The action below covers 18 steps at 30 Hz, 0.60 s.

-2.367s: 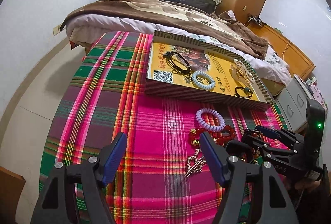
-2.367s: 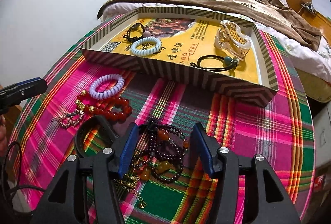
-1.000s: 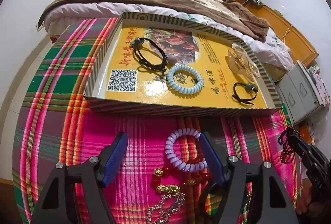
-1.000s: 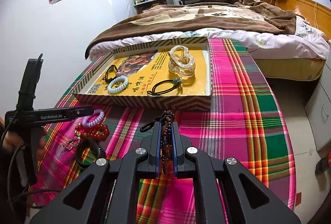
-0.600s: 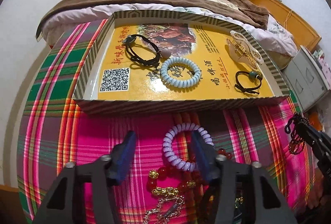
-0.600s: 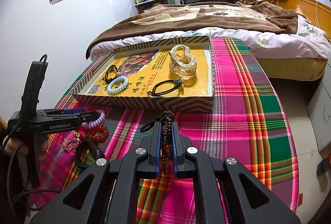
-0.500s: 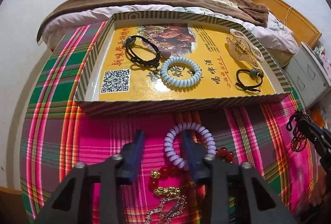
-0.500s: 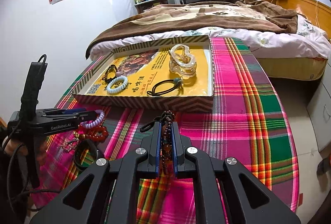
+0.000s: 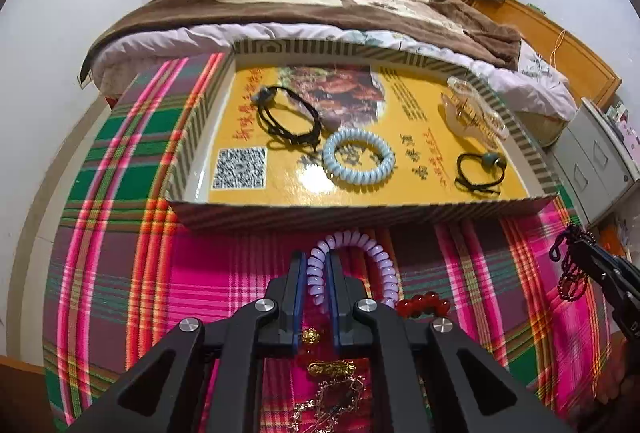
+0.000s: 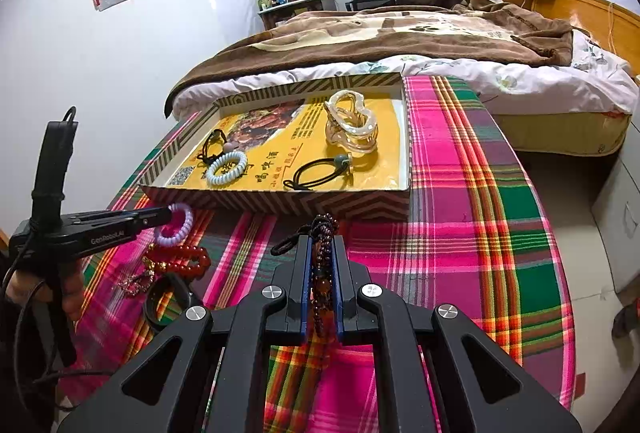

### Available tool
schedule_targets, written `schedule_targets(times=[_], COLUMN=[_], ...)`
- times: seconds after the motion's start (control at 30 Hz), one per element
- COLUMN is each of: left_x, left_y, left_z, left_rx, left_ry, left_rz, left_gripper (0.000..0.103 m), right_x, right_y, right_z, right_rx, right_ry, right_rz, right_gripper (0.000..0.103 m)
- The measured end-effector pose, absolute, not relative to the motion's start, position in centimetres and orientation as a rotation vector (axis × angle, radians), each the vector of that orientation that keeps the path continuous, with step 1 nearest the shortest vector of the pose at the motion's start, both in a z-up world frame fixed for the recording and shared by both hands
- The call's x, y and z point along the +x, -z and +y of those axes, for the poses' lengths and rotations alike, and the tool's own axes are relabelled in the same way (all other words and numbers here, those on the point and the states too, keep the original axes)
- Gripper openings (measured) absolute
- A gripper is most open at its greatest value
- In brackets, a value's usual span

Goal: Organize jewelry
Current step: 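Lift the dark bead strand with the right gripper while the left grasps the lavender coil bracelet, then lower the dark bead strand and lavender coil into the yellow tray and open both grippers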

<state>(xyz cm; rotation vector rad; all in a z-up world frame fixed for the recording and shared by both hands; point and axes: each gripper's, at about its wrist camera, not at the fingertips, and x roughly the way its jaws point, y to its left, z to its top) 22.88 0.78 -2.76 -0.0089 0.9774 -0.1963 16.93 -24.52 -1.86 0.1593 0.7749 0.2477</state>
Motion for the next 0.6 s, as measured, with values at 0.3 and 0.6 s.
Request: schedule_targets(times=[0.3,0.6], left_x=[21.8,21.7], left_y=[0.0,-2.3], left_z=[1.4,2.0], left_rx=[-0.021,-0.034], left_ry=[0.209,0.221], left_rz=[0.912,0.858], left_gripper=[0.009,0.009], right_x=[16.7,17.6], right_y=[0.5,-1.9], right_z=[-24.1,-23.3], right_rx=[0.151,0.127], right_ry=[-0.254,-0.26], right_rz=[0.747,0.7], right_gripper=[0.009,0.009])
